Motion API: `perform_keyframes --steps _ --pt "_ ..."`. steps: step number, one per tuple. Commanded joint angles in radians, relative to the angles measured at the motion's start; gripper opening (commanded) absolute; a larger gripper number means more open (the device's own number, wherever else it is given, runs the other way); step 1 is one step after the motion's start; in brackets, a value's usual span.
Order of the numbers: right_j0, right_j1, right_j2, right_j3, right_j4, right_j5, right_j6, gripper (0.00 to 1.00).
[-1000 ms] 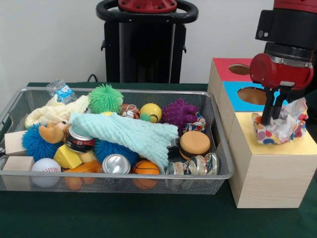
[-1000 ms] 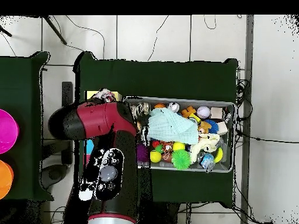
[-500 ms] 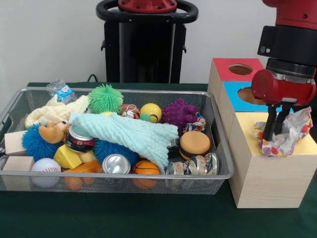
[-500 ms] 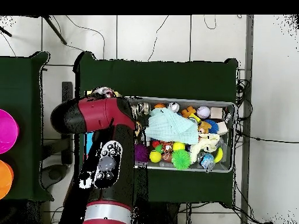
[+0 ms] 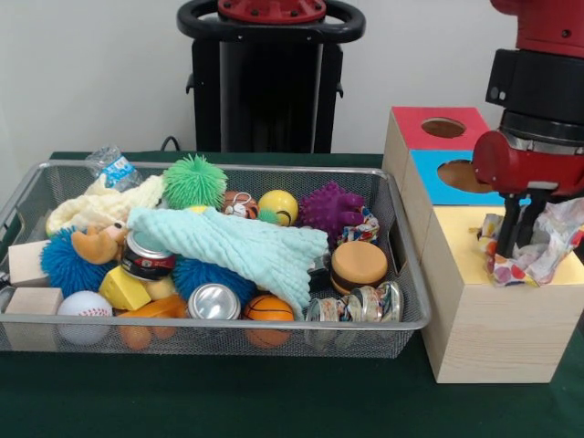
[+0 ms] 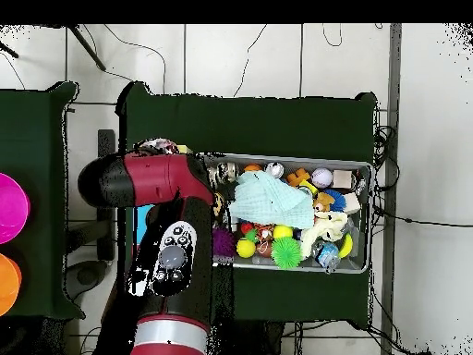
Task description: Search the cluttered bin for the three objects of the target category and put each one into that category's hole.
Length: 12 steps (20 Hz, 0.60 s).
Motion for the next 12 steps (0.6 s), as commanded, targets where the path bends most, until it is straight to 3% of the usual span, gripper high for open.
perform_keyframes --steps 1,6,12 --pt "-0.013 -0.017 0.103 0.117 0.066 0.217 0.175 0.0" --pt "-0.011 -0.048 0.102 0.159 0.066 0.276 0.136 0.0" --pt "-0.013 -0.052 0.099 0.214 0.033 0.216 0.115 0.0"
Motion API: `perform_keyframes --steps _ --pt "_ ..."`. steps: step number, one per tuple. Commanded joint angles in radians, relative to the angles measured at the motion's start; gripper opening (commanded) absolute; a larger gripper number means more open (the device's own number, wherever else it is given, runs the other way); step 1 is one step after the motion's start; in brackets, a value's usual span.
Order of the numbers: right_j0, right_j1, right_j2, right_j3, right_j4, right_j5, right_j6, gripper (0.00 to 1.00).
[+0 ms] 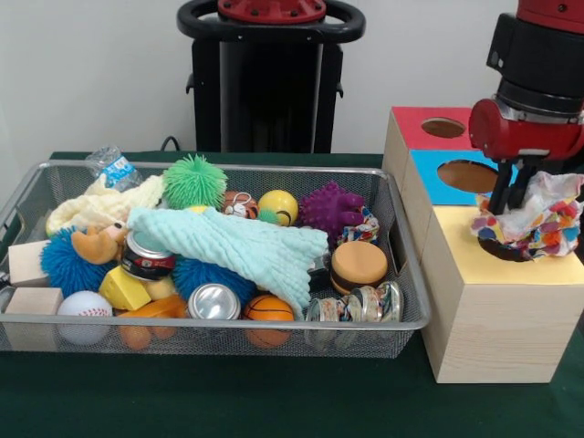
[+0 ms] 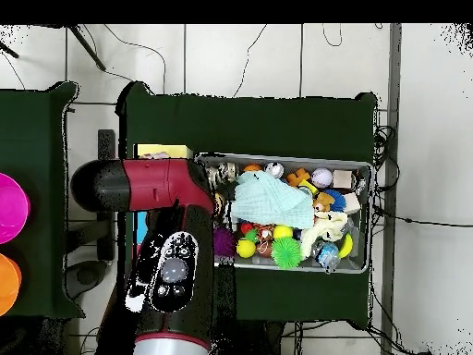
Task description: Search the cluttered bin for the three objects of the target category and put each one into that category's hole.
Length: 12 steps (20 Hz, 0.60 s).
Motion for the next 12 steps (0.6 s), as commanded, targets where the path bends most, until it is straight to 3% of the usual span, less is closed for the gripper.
perform_keyframes --steps 1,12 --pt "-0.014 0.009 0.095 0.162 -0.006 0.046 0.116 0.0" --pt "-0.012 0.074 0.108 0.125 -0.005 -0.067 0.157 0.0"
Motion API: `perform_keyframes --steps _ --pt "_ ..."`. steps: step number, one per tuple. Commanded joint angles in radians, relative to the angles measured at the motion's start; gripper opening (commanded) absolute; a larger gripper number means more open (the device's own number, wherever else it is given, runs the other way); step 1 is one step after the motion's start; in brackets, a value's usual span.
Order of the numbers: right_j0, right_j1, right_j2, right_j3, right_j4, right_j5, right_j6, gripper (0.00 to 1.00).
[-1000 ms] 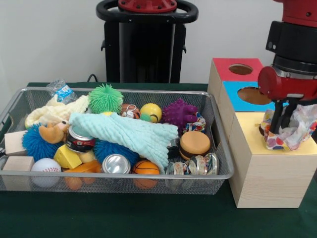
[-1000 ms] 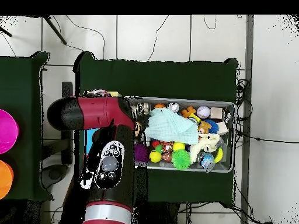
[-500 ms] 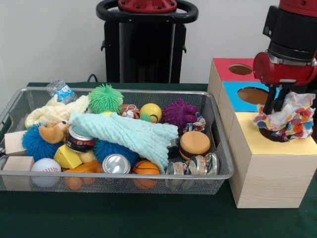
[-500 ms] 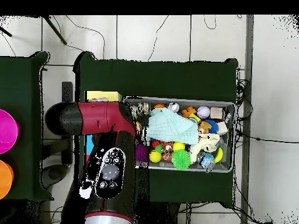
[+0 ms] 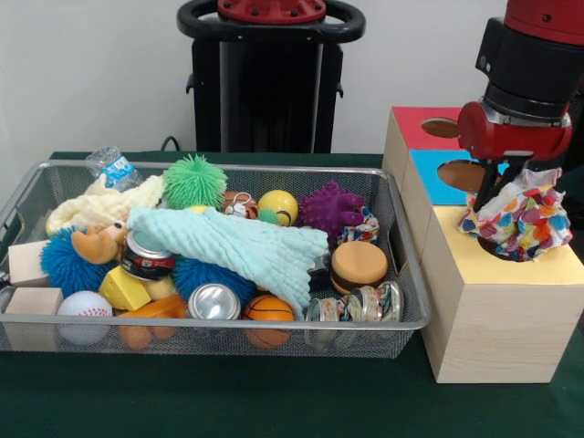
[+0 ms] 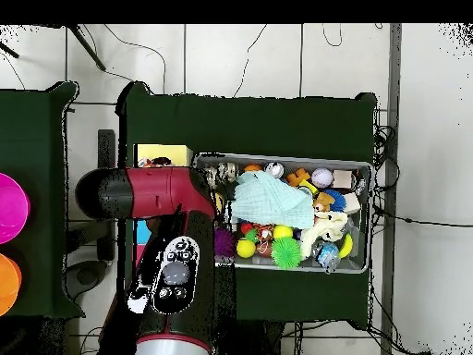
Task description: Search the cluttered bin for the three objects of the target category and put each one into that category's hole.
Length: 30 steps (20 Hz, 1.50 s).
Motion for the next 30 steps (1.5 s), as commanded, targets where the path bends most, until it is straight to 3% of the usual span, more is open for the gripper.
perform_keyframes --steps 1,12,18,22,30 --pt "-0.01 0.077 0.102 0.076 0.0 -0.07 0.159 0.0" --pt "0.067 0.151 0.036 0.016 0.043 -0.213 0.303 0.0" --pt "0.079 0.155 0.025 0.019 0.069 -0.229 0.297 0.0" --pt "0.087 0.153 -0.015 0.039 0.043 -0.244 0.276 0.0" --pt "0.068 0.135 -0.011 0.063 0.036 -0.229 0.233 0.0"
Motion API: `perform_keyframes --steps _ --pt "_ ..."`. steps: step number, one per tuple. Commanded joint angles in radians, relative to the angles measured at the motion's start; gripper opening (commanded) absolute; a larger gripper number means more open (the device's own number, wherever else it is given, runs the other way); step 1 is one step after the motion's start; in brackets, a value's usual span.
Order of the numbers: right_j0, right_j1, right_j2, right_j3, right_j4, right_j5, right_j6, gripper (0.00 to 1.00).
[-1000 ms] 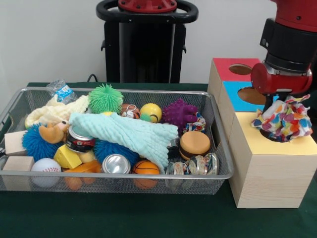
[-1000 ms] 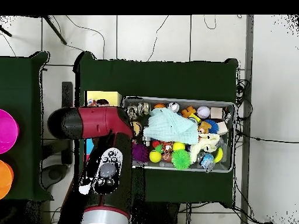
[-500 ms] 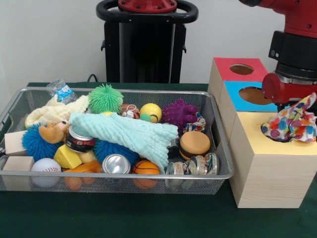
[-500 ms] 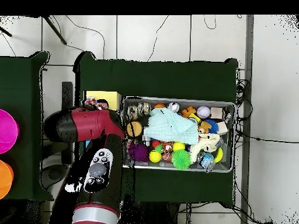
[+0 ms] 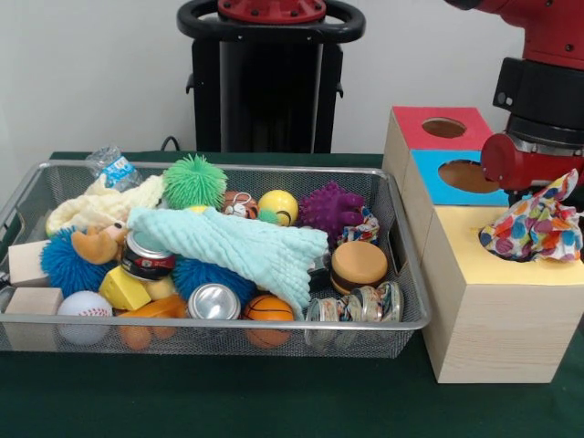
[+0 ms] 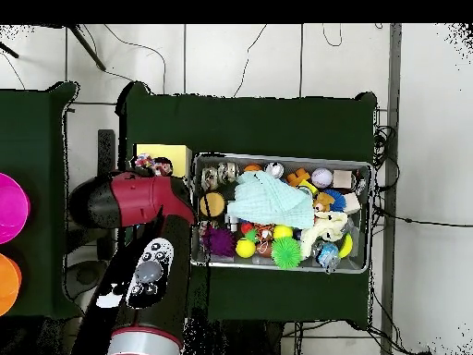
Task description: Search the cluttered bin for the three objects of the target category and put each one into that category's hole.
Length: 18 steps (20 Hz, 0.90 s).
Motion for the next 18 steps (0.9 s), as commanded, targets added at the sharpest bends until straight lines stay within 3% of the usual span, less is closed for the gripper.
perform_keyframes --steps 1,6,12,18 --pt "-0.017 0.06 0.043 0.074 0.019 -0.011 0.227 0.0" --pt "-0.04 0.064 0.016 0.07 -0.036 -0.022 0.167 0.0" --pt "-0.038 0.083 -0.067 0.046 -0.107 -0.022 0.114 0.0" --pt "-0.062 0.089 -0.051 0.058 -0.122 -0.079 0.112 0.0"
